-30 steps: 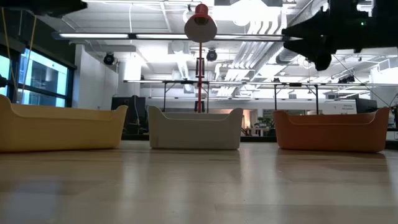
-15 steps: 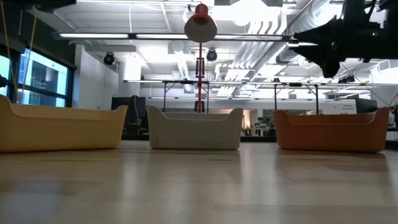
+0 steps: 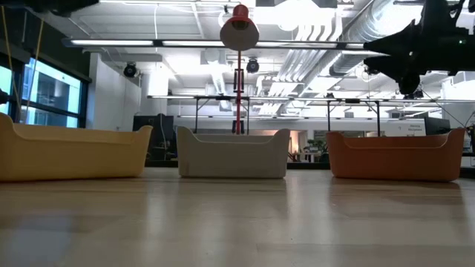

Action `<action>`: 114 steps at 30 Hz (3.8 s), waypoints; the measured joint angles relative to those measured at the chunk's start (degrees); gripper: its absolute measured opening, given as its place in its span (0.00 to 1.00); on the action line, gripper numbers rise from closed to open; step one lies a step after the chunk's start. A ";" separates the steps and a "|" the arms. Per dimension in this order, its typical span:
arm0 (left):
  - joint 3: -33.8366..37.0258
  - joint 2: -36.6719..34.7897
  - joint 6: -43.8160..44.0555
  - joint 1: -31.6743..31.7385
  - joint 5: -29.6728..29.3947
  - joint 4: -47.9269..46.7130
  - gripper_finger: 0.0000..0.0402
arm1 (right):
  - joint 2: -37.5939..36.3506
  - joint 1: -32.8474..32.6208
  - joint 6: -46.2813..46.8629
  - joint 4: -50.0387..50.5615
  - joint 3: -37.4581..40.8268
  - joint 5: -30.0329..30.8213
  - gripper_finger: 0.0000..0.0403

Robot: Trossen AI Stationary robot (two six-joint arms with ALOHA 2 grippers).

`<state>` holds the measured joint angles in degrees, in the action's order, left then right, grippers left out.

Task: Pick and place items into bin
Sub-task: Return to Home Position

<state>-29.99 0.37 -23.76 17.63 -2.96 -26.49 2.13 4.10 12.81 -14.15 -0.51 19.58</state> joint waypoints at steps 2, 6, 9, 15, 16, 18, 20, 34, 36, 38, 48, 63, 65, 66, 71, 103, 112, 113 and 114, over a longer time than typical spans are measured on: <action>2.88 0.10 0.70 0.00 0.72 4.33 0.50 | -1.09 0.00 -0.28 0.20 0.00 0.06 0.48; 6.90 0.05 1.74 0.00 2.11 10.47 0.50 | -1.86 0.00 0.09 1.94 0.00 1.15 0.48; 7.85 0.05 2.79 0.00 2.32 12.45 0.49 | -1.86 0.00 1.37 2.59 0.02 0.82 0.48; 10.91 0.03 3.76 -0.02 2.34 19.68 0.50 | -1.88 0.00 2.23 2.72 0.02 1.45 0.48; 11.62 0.03 4.09 -0.02 2.34 20.70 0.50 | -1.88 0.00 2.23 2.48 0.02 1.45 0.48; 12.95 0.05 4.89 -0.02 2.38 22.38 0.50 | -1.88 -0.02 2.27 2.08 0.04 1.27 0.48; 14.43 0.03 5.89 -0.02 2.73 24.52 0.50 | -1.88 -0.16 2.37 1.87 0.04 1.04 0.48; 23.90 0.05 7.92 -1.53 2.47 40.37 0.48 | -1.88 -8.43 1.10 1.86 0.04 9.31 0.48; 24.99 0.03 7.67 -3.51 0.93 42.33 0.48 | -1.88 -9.45 0.86 1.83 0.04 10.05 0.48; 26.23 0.04 7.31 -6.02 -1.72 43.39 0.48 | -1.88 -10.19 0.66 1.83 0.04 11.06 0.48; 28.88 0.01 0.85 -17.84 -12.13 45.42 0.48 | -1.88 -10.91 0.01 2.22 0.07 11.06 0.48; 28.91 0.03 8.15 -18.78 -11.73 28.70 0.48 | -1.77 -10.91 2.85 9.48 0.07 8.23 0.48; 28.95 0.05 8.62 -18.78 -10.65 27.82 0.48 | -1.90 -10.91 2.47 9.53 0.07 7.90 0.48; 28.95 0.02 8.46 -18.78 -10.14 27.93 0.48 | -1.90 -10.91 2.32 9.53 0.07 7.93 0.48; 28.95 0.24 6.12 -18.78 -9.05 27.76 0.48 | -1.90 -10.91 1.41 9.58 0.07 7.90 0.48; 28.91 0.25 1.09 -18.78 -13.03 28.31 0.48 | -1.84 -9.36 -8.37 10.32 0.09 0.83 0.48; 28.91 0.25 1.09 -18.78 -13.03 28.27 0.48 | -1.84 -9.36 -8.37 10.34 0.09 0.38 0.48; 28.91 0.25 1.09 -18.78 -13.03 28.27 0.48 | -1.84 -9.36 -8.37 10.34 0.09 0.39 0.48; 28.91 0.25 1.06 -18.78 -13.05 28.27 0.48 | -1.84 -9.36 -8.37 10.34 0.09 0.40 0.48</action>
<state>-1.08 0.62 -22.70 -1.15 -16.01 1.78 0.30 -5.26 4.45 -3.81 -0.43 19.99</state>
